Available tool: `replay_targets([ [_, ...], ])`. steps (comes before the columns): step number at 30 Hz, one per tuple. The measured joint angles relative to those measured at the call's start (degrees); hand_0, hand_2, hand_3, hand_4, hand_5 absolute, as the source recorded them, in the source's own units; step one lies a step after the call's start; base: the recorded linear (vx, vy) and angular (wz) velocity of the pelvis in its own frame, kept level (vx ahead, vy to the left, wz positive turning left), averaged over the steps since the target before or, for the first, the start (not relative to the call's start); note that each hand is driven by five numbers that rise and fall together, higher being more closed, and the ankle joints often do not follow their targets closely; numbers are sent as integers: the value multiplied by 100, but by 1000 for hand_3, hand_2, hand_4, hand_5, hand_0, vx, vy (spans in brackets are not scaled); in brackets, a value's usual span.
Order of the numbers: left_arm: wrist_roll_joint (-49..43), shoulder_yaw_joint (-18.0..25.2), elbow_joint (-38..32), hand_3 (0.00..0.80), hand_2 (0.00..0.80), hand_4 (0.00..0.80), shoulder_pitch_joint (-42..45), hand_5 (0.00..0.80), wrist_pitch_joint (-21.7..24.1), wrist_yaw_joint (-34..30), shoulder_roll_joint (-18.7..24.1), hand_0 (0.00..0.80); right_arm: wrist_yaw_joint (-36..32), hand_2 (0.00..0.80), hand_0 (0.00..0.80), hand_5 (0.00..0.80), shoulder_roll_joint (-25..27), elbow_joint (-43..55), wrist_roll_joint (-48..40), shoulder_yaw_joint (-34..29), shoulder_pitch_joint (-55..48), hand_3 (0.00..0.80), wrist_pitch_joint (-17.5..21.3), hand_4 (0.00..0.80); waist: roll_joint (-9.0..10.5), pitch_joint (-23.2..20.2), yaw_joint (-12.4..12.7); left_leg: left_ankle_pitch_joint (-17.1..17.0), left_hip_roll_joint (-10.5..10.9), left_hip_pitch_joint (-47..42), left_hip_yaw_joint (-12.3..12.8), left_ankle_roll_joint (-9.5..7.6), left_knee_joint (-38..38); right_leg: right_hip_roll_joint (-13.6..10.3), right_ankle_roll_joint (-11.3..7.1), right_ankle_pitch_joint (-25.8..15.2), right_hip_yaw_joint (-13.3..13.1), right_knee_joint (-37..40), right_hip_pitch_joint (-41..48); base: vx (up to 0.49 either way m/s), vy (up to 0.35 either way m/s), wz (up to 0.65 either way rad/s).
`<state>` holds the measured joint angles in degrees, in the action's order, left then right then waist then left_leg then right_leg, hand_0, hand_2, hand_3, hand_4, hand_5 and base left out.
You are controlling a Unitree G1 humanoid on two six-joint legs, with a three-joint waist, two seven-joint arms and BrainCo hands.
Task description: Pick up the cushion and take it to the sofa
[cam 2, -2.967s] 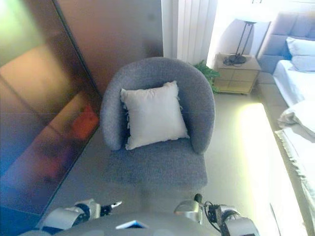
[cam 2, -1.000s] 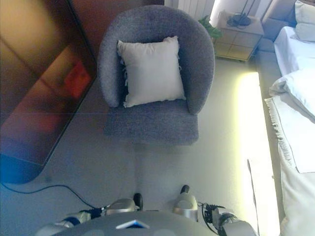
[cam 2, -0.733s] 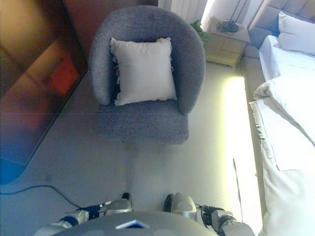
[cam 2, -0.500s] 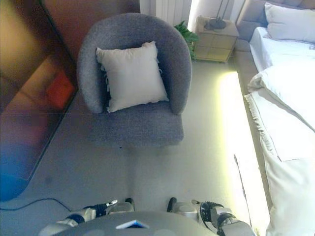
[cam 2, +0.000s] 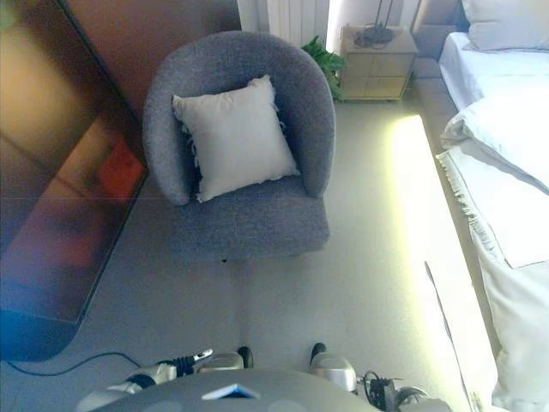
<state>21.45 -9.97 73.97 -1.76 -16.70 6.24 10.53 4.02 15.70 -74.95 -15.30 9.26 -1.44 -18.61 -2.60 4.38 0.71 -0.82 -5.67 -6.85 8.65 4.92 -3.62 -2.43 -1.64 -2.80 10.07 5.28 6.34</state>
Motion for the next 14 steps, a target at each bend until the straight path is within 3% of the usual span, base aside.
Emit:
replay_targets([
  [7,10,2,9,0,0,0,77,0,16,2,125,0,19,0,0,0,-186,56,-18,3,12,0,162,0,207,-142,6,-69,49,-56,-129,-7,-134,-15,-25,32,144,-9,32,-29,17,9],
  [14,13,19,9,0,0,0,224,0,96,5,127,0,17,0,0,0,-187,45,-12,2,0,0,199,0,208,-161,4,-70,74,-69,-150,-16,-166,-63,-41,42,154,9,83,25,9,2],
])
